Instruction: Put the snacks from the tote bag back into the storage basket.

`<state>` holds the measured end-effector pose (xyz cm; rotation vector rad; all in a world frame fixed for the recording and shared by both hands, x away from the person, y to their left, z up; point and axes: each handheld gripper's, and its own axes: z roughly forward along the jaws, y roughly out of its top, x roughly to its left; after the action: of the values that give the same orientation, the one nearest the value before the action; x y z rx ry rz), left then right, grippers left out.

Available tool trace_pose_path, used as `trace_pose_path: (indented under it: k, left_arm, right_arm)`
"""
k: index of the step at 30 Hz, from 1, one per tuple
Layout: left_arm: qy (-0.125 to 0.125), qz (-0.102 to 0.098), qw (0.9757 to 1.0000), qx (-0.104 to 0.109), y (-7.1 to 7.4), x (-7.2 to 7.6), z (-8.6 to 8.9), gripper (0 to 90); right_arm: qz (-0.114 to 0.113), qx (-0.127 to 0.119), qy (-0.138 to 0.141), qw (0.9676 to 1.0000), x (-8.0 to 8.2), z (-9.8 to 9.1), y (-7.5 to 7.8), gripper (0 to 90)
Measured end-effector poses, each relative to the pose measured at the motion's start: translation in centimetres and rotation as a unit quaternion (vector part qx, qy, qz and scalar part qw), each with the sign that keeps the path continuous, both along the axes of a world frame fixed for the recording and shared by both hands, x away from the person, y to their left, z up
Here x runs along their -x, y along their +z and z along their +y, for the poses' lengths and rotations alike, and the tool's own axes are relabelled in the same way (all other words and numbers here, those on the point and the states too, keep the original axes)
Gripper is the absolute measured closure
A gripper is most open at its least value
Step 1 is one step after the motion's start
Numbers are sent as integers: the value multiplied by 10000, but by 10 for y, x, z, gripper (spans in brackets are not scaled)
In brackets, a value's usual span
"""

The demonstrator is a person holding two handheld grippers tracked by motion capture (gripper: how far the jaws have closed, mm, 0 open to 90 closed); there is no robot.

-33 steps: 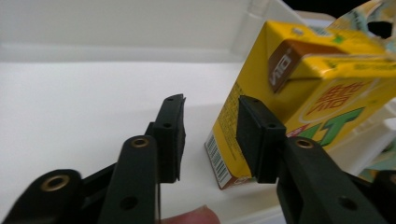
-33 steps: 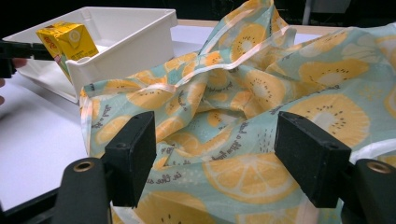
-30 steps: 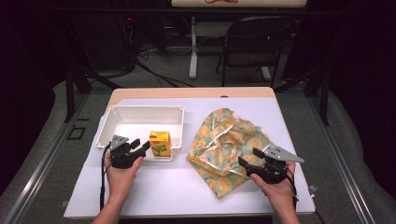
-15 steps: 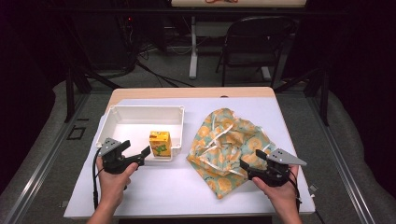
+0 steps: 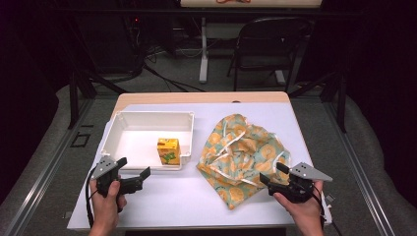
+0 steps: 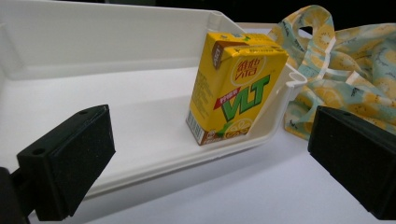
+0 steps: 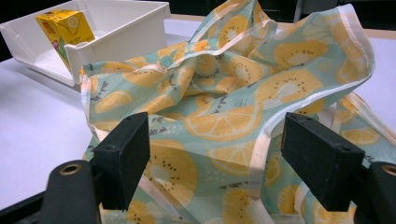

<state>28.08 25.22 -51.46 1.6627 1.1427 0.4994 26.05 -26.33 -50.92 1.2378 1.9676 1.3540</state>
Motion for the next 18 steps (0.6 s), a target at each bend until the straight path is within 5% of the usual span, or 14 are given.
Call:
trace_pose_path:
  k: [18]
  left_arm:
    - [99, -72, 9999, -19, -5, 15, 23, 6]
  right_arm:
    - [-9, -6, -28, 10000, 4, -7, -2, 212]
